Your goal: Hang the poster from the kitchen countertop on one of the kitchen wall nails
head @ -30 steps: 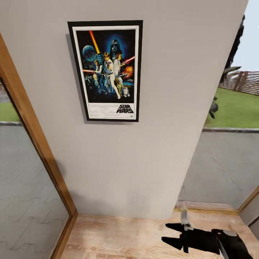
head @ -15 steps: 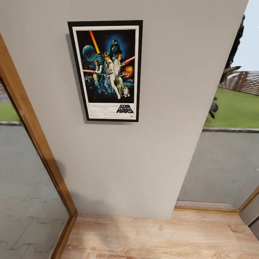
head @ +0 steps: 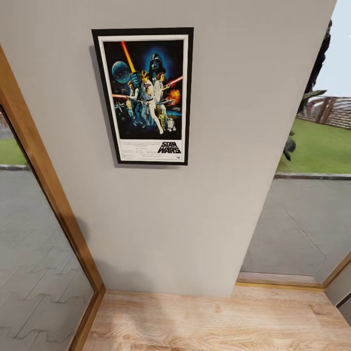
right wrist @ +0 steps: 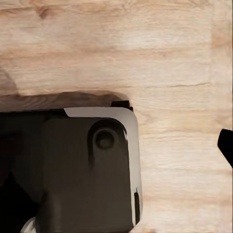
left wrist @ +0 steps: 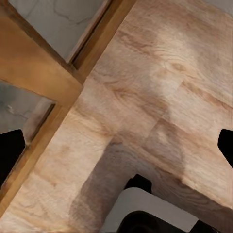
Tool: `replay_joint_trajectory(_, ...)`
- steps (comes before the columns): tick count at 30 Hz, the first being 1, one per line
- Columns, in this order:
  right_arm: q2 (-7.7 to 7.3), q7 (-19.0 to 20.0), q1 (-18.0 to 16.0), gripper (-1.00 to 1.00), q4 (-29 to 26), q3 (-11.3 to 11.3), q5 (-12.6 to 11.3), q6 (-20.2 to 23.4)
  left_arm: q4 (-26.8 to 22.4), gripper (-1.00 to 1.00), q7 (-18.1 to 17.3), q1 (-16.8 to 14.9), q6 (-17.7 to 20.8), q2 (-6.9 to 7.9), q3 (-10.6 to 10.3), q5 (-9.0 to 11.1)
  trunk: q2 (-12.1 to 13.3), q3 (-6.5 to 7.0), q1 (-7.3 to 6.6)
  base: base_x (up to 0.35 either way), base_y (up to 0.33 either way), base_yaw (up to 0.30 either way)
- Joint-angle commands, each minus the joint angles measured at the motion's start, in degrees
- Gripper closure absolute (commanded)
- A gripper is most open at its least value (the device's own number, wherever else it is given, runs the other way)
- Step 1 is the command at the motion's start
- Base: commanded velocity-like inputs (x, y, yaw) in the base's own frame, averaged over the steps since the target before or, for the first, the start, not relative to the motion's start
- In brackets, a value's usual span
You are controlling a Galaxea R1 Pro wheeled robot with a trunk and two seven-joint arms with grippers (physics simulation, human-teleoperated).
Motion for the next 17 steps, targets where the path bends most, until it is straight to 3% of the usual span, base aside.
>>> replay_joint_trajectory(1, 0.29, -1.7, 0.0, -1.00, 0.1, -0.4, 0.1, -0.1, 0.0, -1.00, 1.8, 0.0, -0.1, -0.07, -0.5, 0.2, -0.1, -0.12, 0.03, 0.000, 0.000, 0.000)
replay_joint_trajectory(2, 0.72, -4.7, -0.1, -1.00, 0.2, -0.4, 0.1, -0.1, 0.0, -1.00, 3.8, 0.0, -0.1, -0.18, -0.5, 0.2, -0.1, -0.12, 0.03, 0.000, 0.000, 0.000)
replay_joint_trajectory(6, 1.37, -9.7, -0.1, -1.00, 1.3, -0.5, 0.1, -0.1, 0.0, -1.00, 6.8, 0.0, -0.2, -0.31, -0.5, 0.2, -0.1, -0.12, 0.03, 0.000, 0.000, 0.000)
replay_joint_trajectory(17, 1.47, -10.4, -0.1, -1.00, 2.1, -0.4, 0.1, -0.1, 0.0, -1.00, 7.2, 0.0, -0.2, -0.34, -0.5, 0.1, -0.1, -0.12, 0.03, 0.000, 0.000, 0.000)
